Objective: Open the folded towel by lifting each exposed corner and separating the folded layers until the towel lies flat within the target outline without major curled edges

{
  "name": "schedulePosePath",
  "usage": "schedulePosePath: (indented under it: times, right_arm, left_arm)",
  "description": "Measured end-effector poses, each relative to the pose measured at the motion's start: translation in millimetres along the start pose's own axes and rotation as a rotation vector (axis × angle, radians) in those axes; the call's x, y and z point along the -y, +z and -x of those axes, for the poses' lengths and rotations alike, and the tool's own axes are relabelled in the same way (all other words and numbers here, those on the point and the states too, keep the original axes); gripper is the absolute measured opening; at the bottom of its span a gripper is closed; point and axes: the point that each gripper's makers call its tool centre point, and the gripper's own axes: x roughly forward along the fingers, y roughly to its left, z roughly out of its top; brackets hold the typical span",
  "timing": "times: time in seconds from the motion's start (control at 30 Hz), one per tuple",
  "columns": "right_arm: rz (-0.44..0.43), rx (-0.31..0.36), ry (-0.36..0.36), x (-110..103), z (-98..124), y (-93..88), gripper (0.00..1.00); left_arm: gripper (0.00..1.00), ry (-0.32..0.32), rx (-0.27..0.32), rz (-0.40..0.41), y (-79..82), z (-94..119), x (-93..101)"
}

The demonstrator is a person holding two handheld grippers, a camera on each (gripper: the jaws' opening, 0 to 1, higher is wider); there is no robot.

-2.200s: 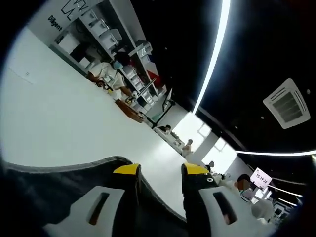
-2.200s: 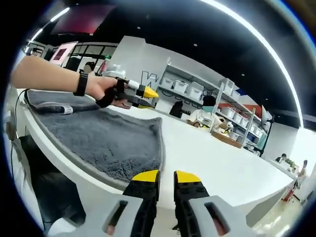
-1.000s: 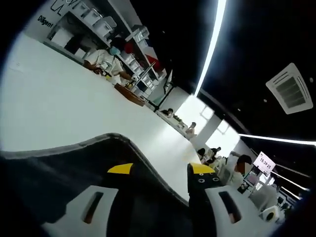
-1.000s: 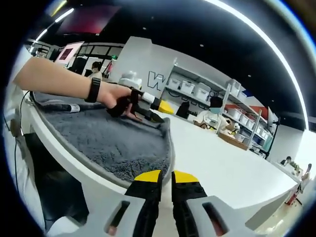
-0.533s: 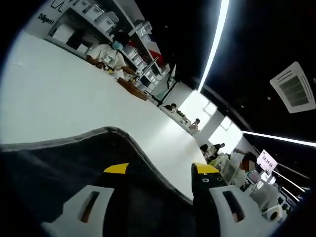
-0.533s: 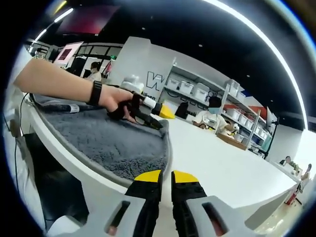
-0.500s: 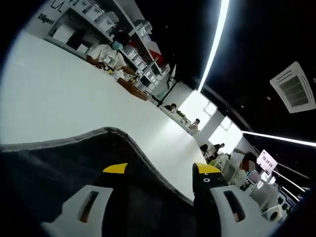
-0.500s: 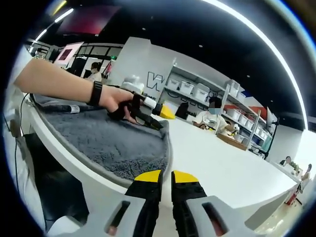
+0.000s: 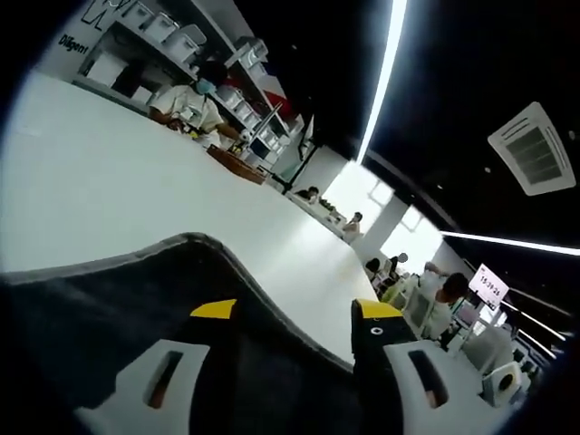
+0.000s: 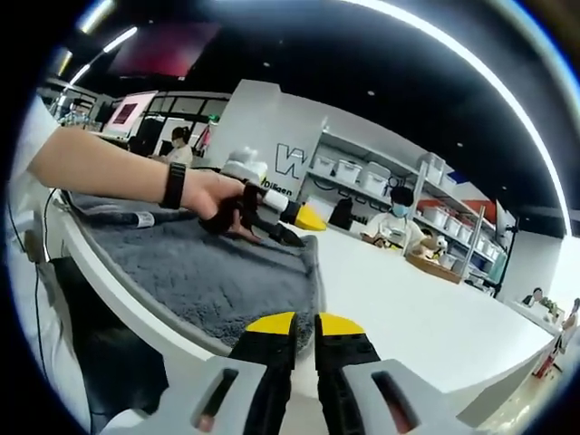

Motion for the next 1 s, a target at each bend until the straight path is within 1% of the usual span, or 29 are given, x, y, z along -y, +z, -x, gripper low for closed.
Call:
schedulePosePath:
  times: [0.07, 0.13, 0.17, 0.23, 0.3, 0.37, 0.47, 0.53, 0.6, 0.7, 0.73, 0.8, 0.83, 0.87, 0.9, 0.93, 0.97, 1.0]
  right_arm:
    - [-0.008, 0.005, 0.005, -1, 0, 1.3, 0.03]
    - [-0.014, 0.012, 0.010, -1, 0, 2.9, 0.03]
    - [-0.019, 0.016, 0.014, -1, 0, 3.6, 0.03]
    - [-0.031, 0.021, 0.020, -1, 0, 4.0, 0.04]
    - [-0.043, 0.028, 0.034, -3, -1, 4.0, 0.05]
    - [-0.055, 0.027, 0.052, -5, -1, 2.8, 0.05]
    - [-0.053, 0.023, 0.061, -7, -1, 1.7, 0.07]
    - [-0.059, 0.024, 0.061, -6, -1, 2.0, 0.09]
    - [-0.062, 0.023, 0.072, -7, -2, 2.7, 0.12]
    - [-0.073, 0.028, 0.076, -8, -3, 4.6, 0.13]
    - [-0.074, 0.034, 0.089, -10, -3, 6.9, 0.14]
    - [-0.077, 0.044, 0.105, -12, -3, 10.7, 0.18]
    - [-0.074, 0.046, 0.112, -11, -3, 12.9, 0.20]
    - [-0.077, 0.046, 0.115, -10, -3, 14.0, 0.22]
    - [-0.081, 0.054, 0.123, -10, -3, 16.6, 0.22]
    - [-0.094, 0.065, 0.134, -11, -2, 19.3, 0.23]
    - [-0.097, 0.067, 0.136, -11, -2, 19.8, 0.23]
    - [-0.096, 0.068, 0.140, -12, -1, 20.4, 0.23]
  left_arm:
    - [0.47, 0.001, 0.013, -0.020, 2.1, 3, 1.7]
    - [0.47, 0.002, 0.006, -0.030, 1.6, 6, 3.6]
    - [0.47, 0.002, 0.017, -0.042, 2.0, 8, 5.1]
    - [0.47, 0.000, 0.012, -0.042, -0.3, 10, 6.8]
    - [0.48, -0.028, -0.011, -0.047, -6.4, 13, 13.3]
    - [0.49, -0.040, -0.013, -0.061, -8.9, 14, 20.5]
    - [0.48, -0.034, -0.015, -0.078, -11.5, 16, 24.1]
    - [0.48, -0.037, -0.021, -0.097, -6.2, 14, 22.6]
    - [0.49, -0.043, -0.019, -0.115, -4.7, 15, 25.3]
    - [0.51, -0.051, -0.034, -0.141, -12.0, 17, 34.6]
    - [0.52, -0.066, -0.044, -0.163, -13.6, 20, 40.6]
    - [0.53, -0.068, -0.034, -0.181, -14.6, 23, 45.3]
    - [0.54, -0.082, -0.047, -0.228, -18.1, 25, 48.9]
    - [0.56, -0.077, -0.053, -0.244, -21.2, 26, 50.1]
    - [0.57, -0.074, -0.041, -0.232, -22.2, 27, 52.1]
    - [0.57, -0.088, -0.043, -0.241, -21.5, 27, 53.1]
    - [0.57, -0.093, -0.060, -0.252, -23.9, 27, 54.2]
    - [0.57, -0.085, -0.068, -0.275, -28.6, 29, 56.2]
